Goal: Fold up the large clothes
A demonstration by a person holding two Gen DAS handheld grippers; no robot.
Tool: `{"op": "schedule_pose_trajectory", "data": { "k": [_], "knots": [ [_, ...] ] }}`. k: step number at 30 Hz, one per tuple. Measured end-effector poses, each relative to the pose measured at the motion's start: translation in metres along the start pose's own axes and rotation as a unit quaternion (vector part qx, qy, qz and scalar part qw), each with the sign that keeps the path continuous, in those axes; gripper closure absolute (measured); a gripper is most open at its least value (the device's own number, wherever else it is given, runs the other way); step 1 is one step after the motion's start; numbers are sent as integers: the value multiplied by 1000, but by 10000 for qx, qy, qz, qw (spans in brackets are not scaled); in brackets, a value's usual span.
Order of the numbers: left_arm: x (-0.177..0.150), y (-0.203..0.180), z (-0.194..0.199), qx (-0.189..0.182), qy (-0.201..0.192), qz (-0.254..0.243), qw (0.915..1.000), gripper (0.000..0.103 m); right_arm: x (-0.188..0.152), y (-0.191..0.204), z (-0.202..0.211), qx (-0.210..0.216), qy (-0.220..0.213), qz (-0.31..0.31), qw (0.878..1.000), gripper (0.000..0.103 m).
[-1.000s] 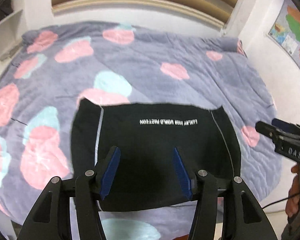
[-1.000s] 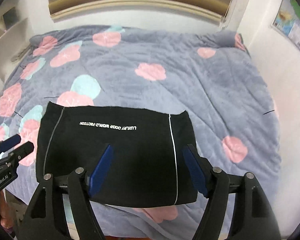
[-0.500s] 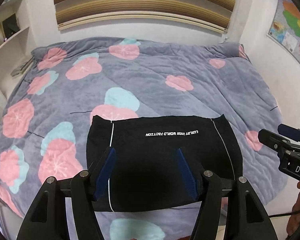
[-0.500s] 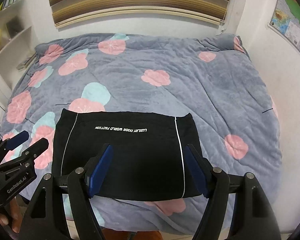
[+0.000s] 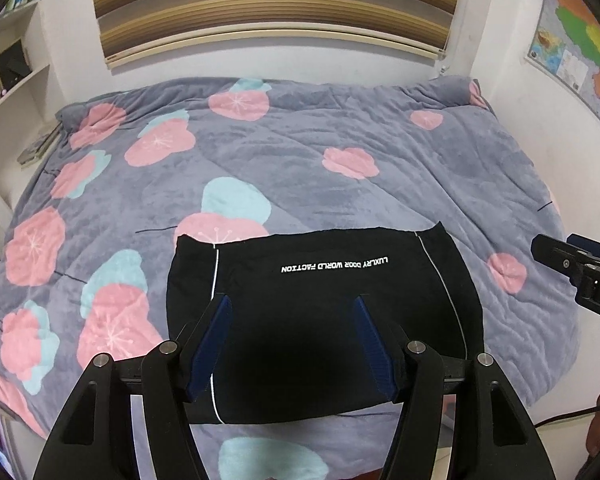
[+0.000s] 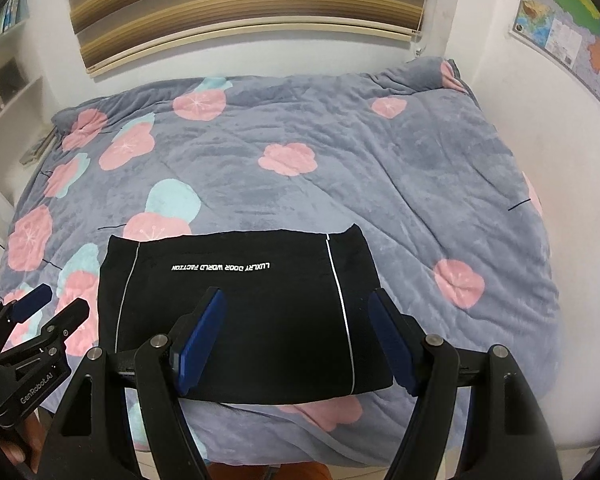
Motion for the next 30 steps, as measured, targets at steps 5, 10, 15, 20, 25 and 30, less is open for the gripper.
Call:
{"op": "schedule_pose_trajectory", "data": {
  "k": [5, 10, 15, 20, 25, 30],
  "knots": [
    [-1, -2, 0, 69, 2, -29, 10000, 38, -1, -1, -2, 3, 27, -13, 10000, 27],
    [-1, 1, -2, 122, 54, 20, 9999, 37, -4, 0, -5, 21, 56, 7, 10000, 27],
    [-2, 2, -3, 173, 70, 43, 9998, 38, -6, 3, -10, 44, 119, 33, 9999, 27],
    [-4, 4, -6, 187, 113, 64, 9997, 38, -5, 4, -14, 122, 171, 37, 9998, 27],
    [-3, 7, -7, 245, 112, 104, 9996, 37, -5, 6, -15, 118, 175, 47, 9998, 27],
    [-2, 9, -8, 342, 71, 129, 9993, 37, -4, 5, -18, 150, 212, 80, 9996, 27]
  ]
}}
Point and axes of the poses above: each gripper's, at about its wrist camera, not at the fingertips, and z roughly against the way its jaws point, y to its left, x to its top, the point moved 7 cm from there along -z, roughly the way its jaws point, and after that the axes turned 8 degrees about z, right-handed, at the moved point
